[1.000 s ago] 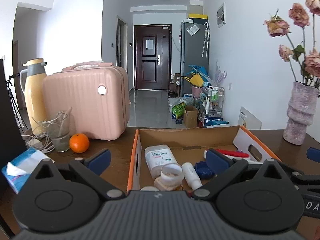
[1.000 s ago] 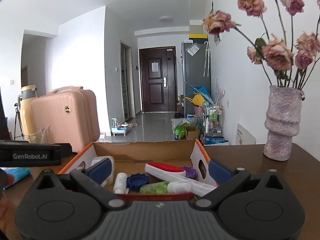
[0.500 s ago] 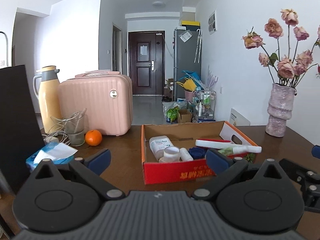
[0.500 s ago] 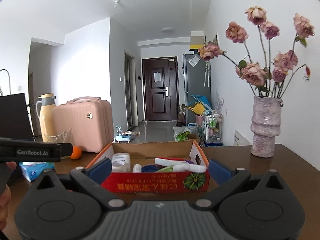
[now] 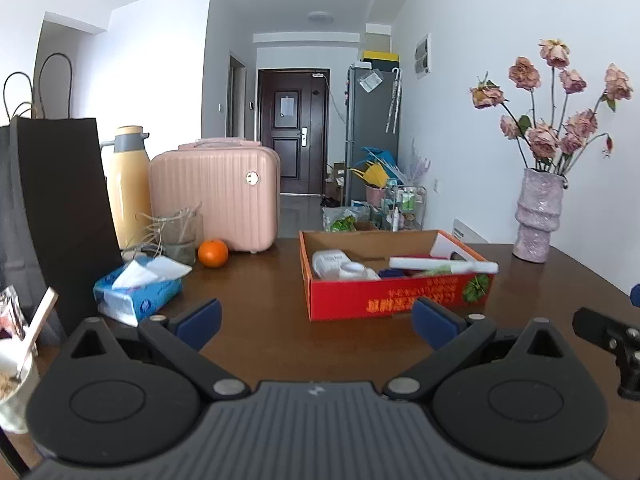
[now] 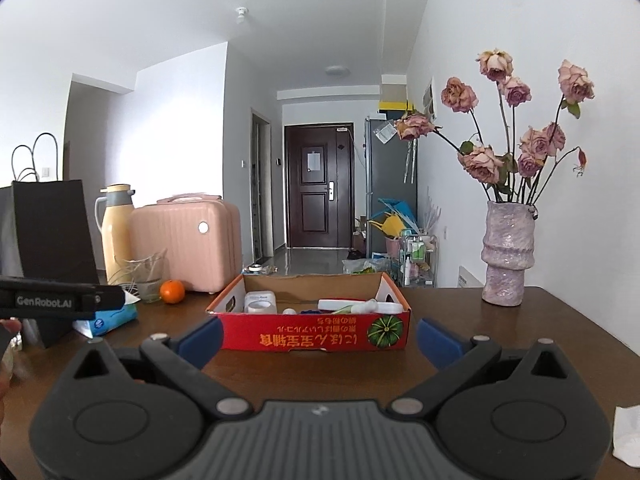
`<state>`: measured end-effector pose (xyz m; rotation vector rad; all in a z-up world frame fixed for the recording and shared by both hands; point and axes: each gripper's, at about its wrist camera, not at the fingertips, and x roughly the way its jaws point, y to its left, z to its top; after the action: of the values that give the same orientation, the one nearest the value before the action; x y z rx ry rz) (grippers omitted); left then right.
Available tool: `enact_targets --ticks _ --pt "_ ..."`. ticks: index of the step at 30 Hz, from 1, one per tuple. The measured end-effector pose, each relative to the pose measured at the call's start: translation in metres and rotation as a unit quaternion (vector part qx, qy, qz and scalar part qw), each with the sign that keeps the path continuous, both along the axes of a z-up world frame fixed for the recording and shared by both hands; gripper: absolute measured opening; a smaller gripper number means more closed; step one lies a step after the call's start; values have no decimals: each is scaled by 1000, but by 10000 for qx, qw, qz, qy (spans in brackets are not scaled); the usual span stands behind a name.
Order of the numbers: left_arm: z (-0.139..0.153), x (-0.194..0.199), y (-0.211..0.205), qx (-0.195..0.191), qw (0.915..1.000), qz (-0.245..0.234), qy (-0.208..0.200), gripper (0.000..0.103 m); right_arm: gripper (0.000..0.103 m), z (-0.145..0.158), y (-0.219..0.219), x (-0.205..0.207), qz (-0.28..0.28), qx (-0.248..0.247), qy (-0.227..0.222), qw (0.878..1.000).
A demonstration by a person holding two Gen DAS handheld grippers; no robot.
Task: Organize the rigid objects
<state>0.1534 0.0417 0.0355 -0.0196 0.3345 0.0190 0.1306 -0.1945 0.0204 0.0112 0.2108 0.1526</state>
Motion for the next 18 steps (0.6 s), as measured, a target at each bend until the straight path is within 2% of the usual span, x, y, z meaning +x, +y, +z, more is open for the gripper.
enact_targets --ticks 9,18 --pt "-14 -33 0 7 10000 -16 69 103 103 -9 4 -27 -7 -45 78 10000" --pt "-15 -42 -1 46 10000 -17 25 103 103 -8 6 -36 11 -57 6 10000"
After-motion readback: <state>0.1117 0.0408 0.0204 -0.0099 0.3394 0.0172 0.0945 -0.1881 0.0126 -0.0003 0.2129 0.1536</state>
